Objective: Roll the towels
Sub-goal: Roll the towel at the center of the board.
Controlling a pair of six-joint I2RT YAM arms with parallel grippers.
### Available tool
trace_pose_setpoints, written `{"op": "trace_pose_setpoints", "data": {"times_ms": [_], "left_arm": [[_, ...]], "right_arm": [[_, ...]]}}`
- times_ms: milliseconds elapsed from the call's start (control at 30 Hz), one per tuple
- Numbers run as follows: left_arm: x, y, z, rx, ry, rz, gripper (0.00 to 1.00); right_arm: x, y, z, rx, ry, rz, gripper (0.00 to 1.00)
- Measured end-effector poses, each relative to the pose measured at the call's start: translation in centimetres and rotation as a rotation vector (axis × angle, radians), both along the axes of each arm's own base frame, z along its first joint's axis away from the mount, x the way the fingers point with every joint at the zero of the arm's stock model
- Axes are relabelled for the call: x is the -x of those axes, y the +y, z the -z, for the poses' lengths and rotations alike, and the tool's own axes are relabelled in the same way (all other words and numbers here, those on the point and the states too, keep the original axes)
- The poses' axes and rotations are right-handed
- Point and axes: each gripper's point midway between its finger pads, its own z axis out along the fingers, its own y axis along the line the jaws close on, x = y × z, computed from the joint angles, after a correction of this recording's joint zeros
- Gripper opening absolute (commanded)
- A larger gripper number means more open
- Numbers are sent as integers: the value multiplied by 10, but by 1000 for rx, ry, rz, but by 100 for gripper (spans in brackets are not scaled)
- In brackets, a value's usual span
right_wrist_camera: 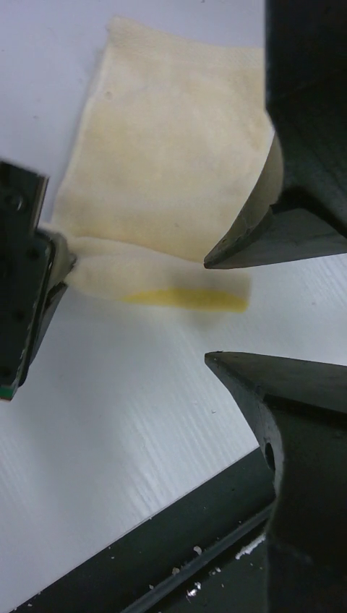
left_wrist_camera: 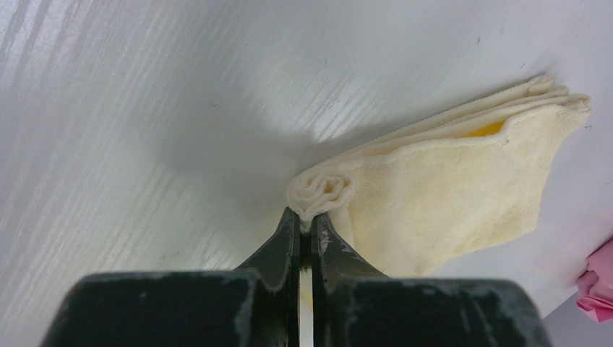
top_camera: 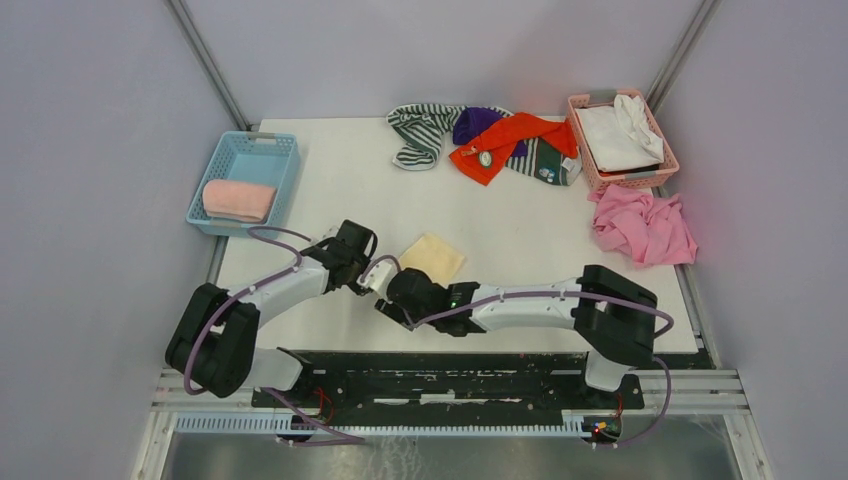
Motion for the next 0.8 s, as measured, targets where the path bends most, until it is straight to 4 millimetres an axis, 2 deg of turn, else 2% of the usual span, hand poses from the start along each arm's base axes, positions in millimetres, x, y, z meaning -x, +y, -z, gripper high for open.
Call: {"op": "trace_pose_setpoints", "data": {"times_ms": [133, 267, 367, 500, 567, 600, 733, 767, 800], "left_arm": [[3, 2, -1, -9, 9, -10, 3], [6, 4, -1, -19, 17, -13, 3], [6, 5, -2, -19, 16, -13, 3], [6, 5, -2, -19, 14, -14, 3], [6, 5, -3, -18, 12, -14, 3], [6, 4, -3, -17, 11, -14, 3], [5, 4, -6, -12, 2, -13, 10], [5, 3, -7, -9, -2, -12, 14], [5, 3, -9, -7, -5, -9, 23]], "right_arm": [[3, 16, 16, 69, -95, -53, 52], [3, 18, 37, 164, -184, -68, 47], [2, 17, 44, 212, -229, -72, 33], [-4, 16, 42, 232, -262, -57, 16], [-5, 15, 42, 235, -267, -48, 3], [-6, 14, 42, 236, -268, -41, 1], [-6, 13, 44, 226, -254, -27, 0], [-3, 14, 45, 213, -236, -34, 0], [-3, 13, 46, 192, -205, -36, 0]]}}
